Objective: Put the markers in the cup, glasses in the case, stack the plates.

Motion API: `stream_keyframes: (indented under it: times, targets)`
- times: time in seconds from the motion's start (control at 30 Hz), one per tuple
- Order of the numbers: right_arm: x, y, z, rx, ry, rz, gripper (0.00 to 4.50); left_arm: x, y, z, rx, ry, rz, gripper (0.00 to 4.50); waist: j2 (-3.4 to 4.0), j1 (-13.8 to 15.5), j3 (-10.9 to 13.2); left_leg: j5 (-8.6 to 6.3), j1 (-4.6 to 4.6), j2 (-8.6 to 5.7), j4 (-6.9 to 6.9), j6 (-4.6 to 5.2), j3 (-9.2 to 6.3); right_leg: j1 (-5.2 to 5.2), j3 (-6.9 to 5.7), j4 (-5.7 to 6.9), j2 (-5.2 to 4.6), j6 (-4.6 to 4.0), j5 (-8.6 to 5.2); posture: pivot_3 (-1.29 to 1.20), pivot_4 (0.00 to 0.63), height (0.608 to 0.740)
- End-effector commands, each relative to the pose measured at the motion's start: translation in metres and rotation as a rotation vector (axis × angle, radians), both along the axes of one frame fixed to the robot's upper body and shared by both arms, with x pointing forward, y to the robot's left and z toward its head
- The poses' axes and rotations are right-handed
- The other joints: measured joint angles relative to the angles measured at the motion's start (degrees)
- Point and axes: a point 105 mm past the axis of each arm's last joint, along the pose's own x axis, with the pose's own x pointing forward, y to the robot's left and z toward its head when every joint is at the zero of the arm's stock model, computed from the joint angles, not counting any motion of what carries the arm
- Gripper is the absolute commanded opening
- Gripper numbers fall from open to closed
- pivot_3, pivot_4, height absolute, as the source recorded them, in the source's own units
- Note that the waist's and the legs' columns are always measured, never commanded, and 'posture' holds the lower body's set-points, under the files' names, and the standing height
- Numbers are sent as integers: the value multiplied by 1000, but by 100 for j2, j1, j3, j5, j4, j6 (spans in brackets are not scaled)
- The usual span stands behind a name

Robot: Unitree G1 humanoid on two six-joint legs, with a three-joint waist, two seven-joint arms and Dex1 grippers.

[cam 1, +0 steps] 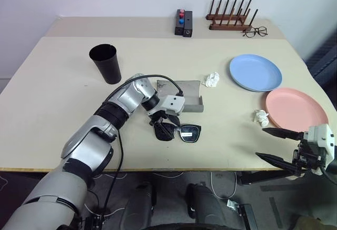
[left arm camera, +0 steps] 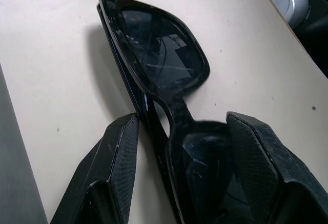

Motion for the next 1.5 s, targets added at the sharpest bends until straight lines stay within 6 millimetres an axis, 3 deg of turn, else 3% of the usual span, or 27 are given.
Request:
stream_keyframes:
  times: [0.03, 0.13, 0.17, 0.23, 0.37, 0.73, 1.1, 1.2, 1.3, 1.5]
  targets:
    - [-1, 1, 3, -36, -11, 49, 4050, 3, -4, 12, -22, -31, -9, 2727, 0, 0, 0, 0, 0, 0, 0, 1, 0, 0, 0, 0, 0, 0, 0, 0, 150, 740]
    - [-1, 2, 3, -42, -14, 70, 4050, 4, -4, 12, -29, -28, -7, 2727, 0, 1, 0, -1, 0, 0, 0, 1, 1, 0, 0, -1, 0, 0, 0, 0, 150, 740]
    - [-1, 2, 3, -41, -18, 74, 4050, 4, -6, 12, -35, -30, -1, 2490, 0, 1, 0, -1, 0, -1, 0, 1, 1, 0, 0, -1, 0, 0, 0, 0, 150, 740]
    - [0, 3, 4, -38, -23, 80, 4050, 5, -8, 13, -45, -27, 12, 1862, 0, 3, 0, -1, 0, 0, 0, 1, 1, 0, 0, -1, 0, 0, 0, 0, 150, 740]
    - [2, 4, 5, -35, -27, 84, 4050, 5, -9, 16, -64, -20, 17, 37, 9, 18, -5, -1, 2, 0, 1, 1, -1, 7, 0, -2, 0, 0, 0, 0, 150, 740]
    - [9, 3, 7, -29, -47, 74, 4050, -2, -7, 25, -102, -43, -33, 37, 14, 0, -8, -1, 11, 14, 9, 1, -3, 23, 0, -6, 0, 0, 0, 0, 150, 740]
    - [17, 1, 6, -26, -62, 53, 4050, -3, -25, 75, -300, -8, -32, 37, 16, 2, -5, -3, 5, 14, 9, 4, -2, 19, 0, -11, 0, 0, 0, 0, 150, 740]
    - [20, 2, 6, -23, -70, 53, 4050, 10, -33, 92, -380, 3, 55, 37, 15, 2, -4, -3, 4, 7, 10, 4, -2, 19, 0, -12, 0, 1, 1, 0, 150, 740]
    - [24, 4, 6, -19, -77, 55, 4050, 37, -36, 105, -425, -71, 212, 37, 13, 0, -4, -3, 4, -5, 10, 5, -3, 19, -1, -12, 0, 2, 1, 0, 150, 740]
    - [26, 6, 6, -12, -85, 60, 4050, 59, -21, 108, -372, -148, 305, 37, 15, -15, -3, -8, 5, -10, 5, 13, -1, 14, -1, -11, 1, 22, 8, 0, 150, 740]
